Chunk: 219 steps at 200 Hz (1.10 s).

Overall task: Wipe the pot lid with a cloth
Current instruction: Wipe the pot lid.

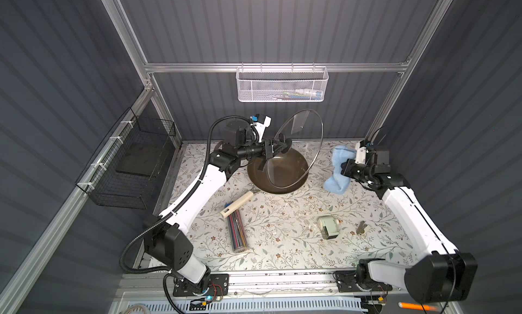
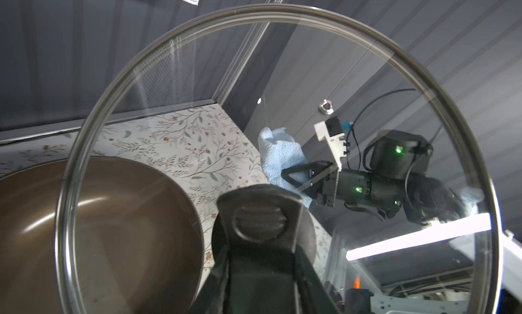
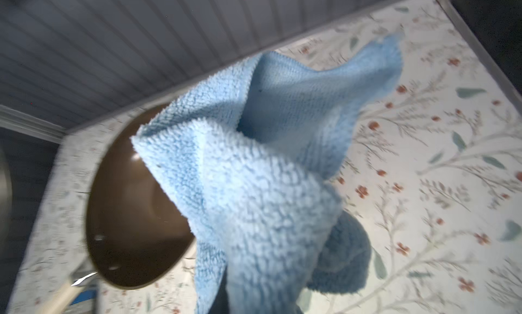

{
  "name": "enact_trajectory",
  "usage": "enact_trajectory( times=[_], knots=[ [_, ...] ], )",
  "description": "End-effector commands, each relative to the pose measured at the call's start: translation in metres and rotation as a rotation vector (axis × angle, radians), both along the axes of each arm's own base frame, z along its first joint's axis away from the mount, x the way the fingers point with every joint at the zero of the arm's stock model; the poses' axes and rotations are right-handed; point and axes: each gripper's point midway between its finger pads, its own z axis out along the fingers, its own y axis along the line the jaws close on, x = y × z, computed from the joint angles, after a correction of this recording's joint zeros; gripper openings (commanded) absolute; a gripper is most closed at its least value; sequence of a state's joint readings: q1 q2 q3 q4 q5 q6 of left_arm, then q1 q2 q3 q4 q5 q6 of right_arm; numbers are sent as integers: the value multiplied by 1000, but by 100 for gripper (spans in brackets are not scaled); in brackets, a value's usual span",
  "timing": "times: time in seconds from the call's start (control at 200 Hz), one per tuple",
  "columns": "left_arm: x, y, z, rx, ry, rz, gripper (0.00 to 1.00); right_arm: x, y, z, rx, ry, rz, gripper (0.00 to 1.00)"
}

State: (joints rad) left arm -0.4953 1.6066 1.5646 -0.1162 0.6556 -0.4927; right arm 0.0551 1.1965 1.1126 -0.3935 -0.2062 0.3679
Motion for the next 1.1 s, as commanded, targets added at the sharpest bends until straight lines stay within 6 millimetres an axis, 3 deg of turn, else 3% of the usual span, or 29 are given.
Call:
enact_trajectory(
  times=[0.0,0.065,0.18,0.355,0.525,0.695,0.715,0.866,1.091],
  knots=[
    [-16,-9,63,-220,-106,-162,0,-10,40,68,162,-203,176,3],
    [-12,-11,65,-253,-87,-185,0,-26,53,100,192,-293,234,2],
    [-14,-15,77,-338,-72,-259,0,-49,83,137,242,-405,381,2],
    [-14,-14,96,-477,-40,-362,0,-72,111,170,339,-514,525,1],
    [-17,-13,106,-579,-14,-461,0,-72,129,180,387,-535,595,1],
    [-12,-15,101,-585,16,-460,0,-79,155,193,408,-561,687,0],
    [-13,-15,101,-585,17,-459,0,-70,161,186,410,-535,692,0],
    [-12,-16,99,-585,30,-457,0,-70,189,192,434,-541,767,0],
    [-12,-18,92,-575,58,-465,0,-70,213,208,445,-592,830,0]
  ],
)
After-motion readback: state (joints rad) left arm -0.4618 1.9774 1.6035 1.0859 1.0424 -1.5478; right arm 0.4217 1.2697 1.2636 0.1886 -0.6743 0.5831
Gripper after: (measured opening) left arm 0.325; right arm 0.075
